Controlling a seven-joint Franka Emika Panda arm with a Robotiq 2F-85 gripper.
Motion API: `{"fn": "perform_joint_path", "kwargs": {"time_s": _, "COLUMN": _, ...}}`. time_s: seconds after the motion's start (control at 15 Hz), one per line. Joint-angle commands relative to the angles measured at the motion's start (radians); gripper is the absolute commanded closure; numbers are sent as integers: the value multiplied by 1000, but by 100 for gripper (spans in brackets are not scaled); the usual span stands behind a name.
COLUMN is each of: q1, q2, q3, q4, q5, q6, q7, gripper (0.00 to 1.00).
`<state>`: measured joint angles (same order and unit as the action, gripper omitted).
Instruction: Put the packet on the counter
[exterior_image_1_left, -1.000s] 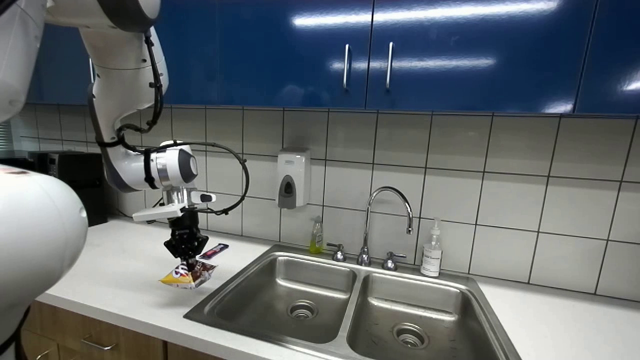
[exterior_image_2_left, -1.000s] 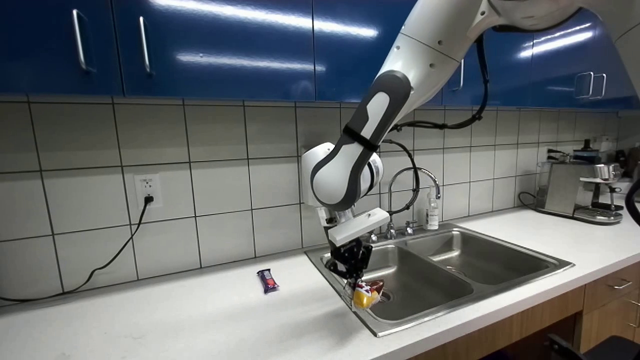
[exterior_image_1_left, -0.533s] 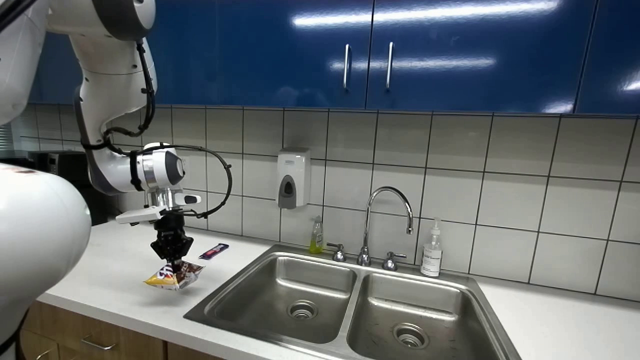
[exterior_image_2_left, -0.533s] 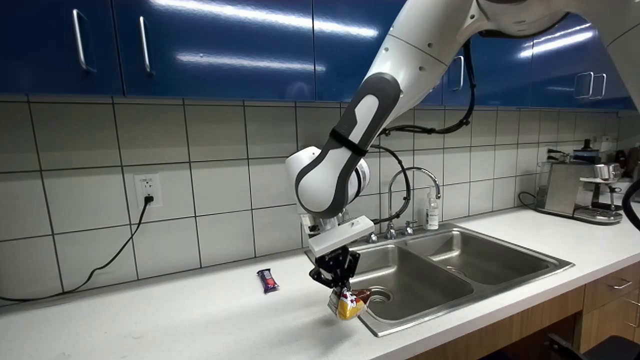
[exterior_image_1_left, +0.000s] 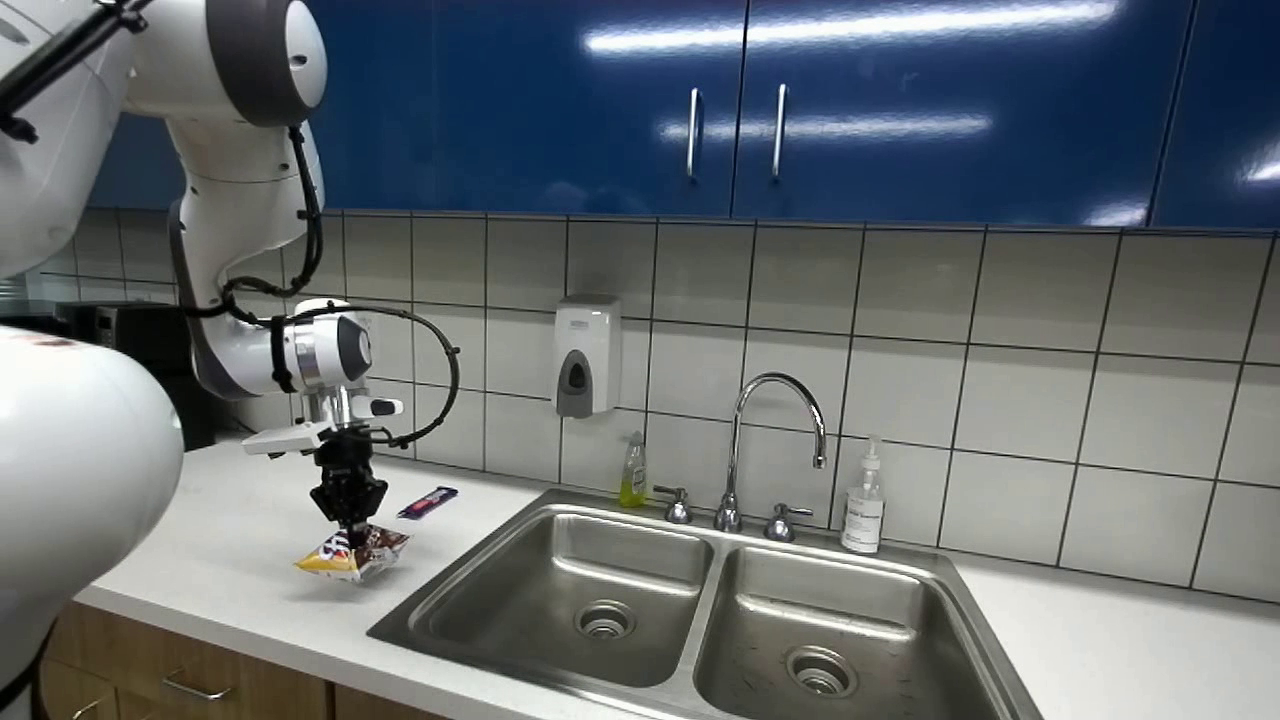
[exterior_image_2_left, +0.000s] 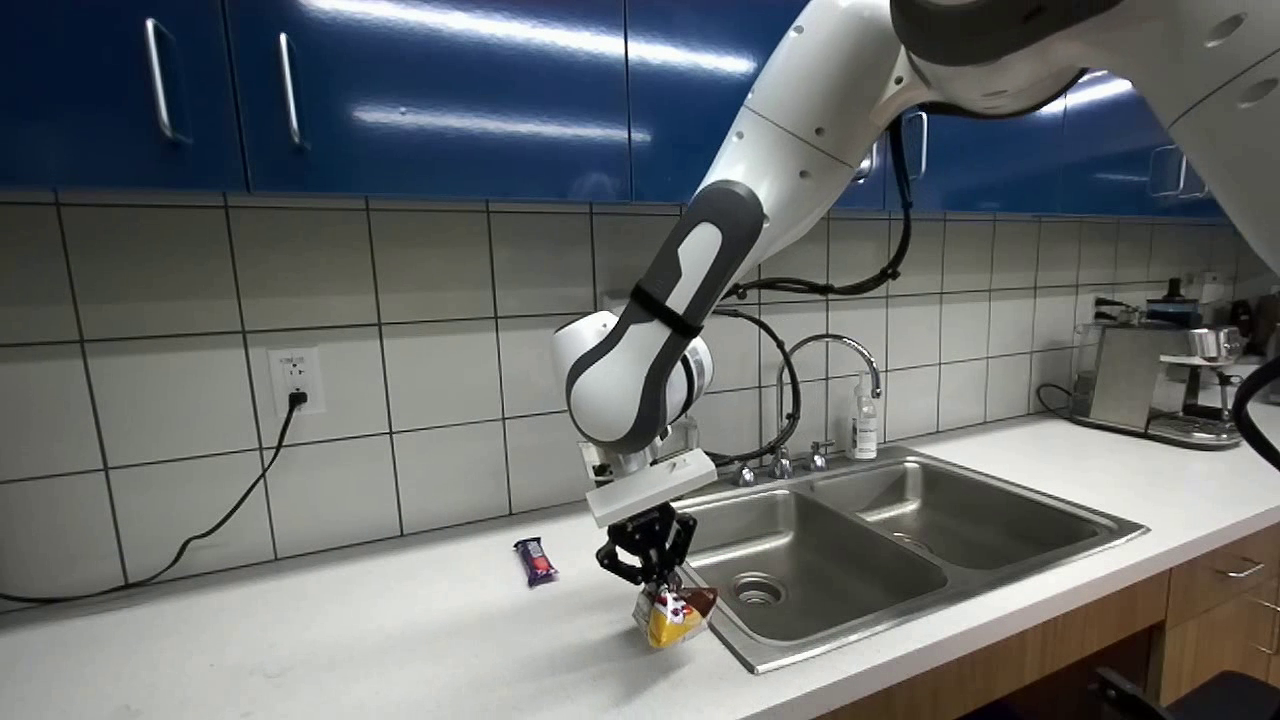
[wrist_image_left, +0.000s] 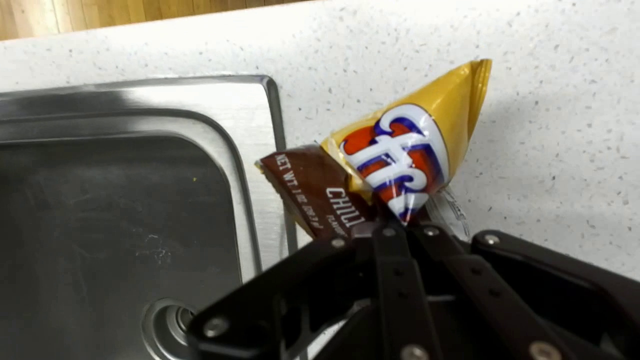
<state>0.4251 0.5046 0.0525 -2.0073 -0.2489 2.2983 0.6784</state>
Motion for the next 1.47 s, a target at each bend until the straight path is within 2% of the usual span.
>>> {"fn": "perform_joint_path", "kwargs": {"time_s": 0.0, "q1": 22, "q2": 52, "q3": -10, "q4": 75, "q5": -13, "q6": -46, "q7": 55, "gripper": 100}}
{"fn": "perform_joint_path", "kwargs": {"time_s": 0.73, "q1": 45, "q2": 133, "q3": -26, "q4": 157, "q5": -9, "q6": -71, "q7": 92, "gripper": 100}}
{"fn": "perform_joint_path", "kwargs": {"time_s": 0.8, "q1": 45, "q2": 134, "q3": -27, "q4": 159, "q5": -9, "q6": -75, "q7": 95, "gripper": 73}}
{"fn": "perform_joint_path", "kwargs": {"time_s": 0.87, "q1": 45, "q2": 135, "q3": -28, "q4": 161, "q5": -10, "q6": -76, "q7": 96, "gripper": 72}}
{"fn": "perform_joint_path", "kwargs": {"time_s": 1.4, "q1": 14, "q2": 46, "q3": -28, "q4": 111, "q5": 14, "q6": -73, "q7": 71, "gripper": 13}}
